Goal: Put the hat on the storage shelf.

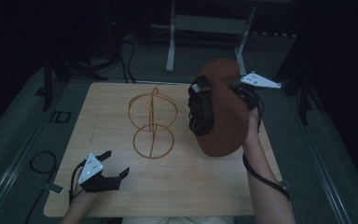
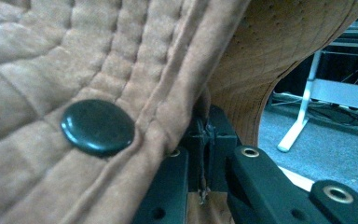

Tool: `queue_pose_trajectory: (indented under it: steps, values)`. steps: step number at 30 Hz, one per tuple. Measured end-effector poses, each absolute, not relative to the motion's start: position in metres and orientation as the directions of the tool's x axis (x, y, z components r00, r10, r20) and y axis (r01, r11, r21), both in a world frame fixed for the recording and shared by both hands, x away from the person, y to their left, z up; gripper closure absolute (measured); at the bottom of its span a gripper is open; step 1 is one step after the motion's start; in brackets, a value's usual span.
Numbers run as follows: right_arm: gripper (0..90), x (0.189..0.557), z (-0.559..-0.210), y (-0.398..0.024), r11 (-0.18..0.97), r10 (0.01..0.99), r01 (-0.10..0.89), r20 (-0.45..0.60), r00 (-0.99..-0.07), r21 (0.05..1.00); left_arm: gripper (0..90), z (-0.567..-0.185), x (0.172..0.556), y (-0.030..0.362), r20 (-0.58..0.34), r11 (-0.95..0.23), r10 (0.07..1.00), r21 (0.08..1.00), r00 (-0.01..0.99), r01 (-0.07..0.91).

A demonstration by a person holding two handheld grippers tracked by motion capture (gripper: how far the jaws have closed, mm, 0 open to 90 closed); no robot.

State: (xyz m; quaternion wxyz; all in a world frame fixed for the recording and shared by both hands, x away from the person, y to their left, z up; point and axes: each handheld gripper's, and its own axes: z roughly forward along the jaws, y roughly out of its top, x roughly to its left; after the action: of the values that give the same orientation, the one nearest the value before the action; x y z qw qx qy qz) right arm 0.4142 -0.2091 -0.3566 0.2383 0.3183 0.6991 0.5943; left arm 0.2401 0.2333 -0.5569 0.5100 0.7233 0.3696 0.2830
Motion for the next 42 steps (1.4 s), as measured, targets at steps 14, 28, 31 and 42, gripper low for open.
queue_pose_trajectory:
  steps: [14,28,31,42]
  values:
    - [87.3,0.434,-0.356,-0.176,0.111,0.746,0.153,0.019,-0.665,0.982,9.3,-0.572,0.241,0.275,0.014,-0.138,0.959,0.895,0.285,0.423]
    - [87.1,0.433,-0.322,-0.118,0.181,0.743,0.055,-0.1,-0.661,0.982,9.3,-0.578,0.243,0.284,-0.009,-0.083,0.978,0.898,0.207,0.432]
    - [87.0,0.429,-0.318,-0.098,0.215,0.715,0.038,-0.131,-0.687,0.976,9.3,-0.579,0.244,0.285,-0.02,-0.072,0.979,0.898,0.202,0.434]
    - [73.2,0.421,-0.335,-0.041,0.313,0.567,0.042,-0.151,-0.81,0.949,9.4,-0.579,0.241,0.289,-0.048,-0.041,0.979,0.903,0.196,0.428]
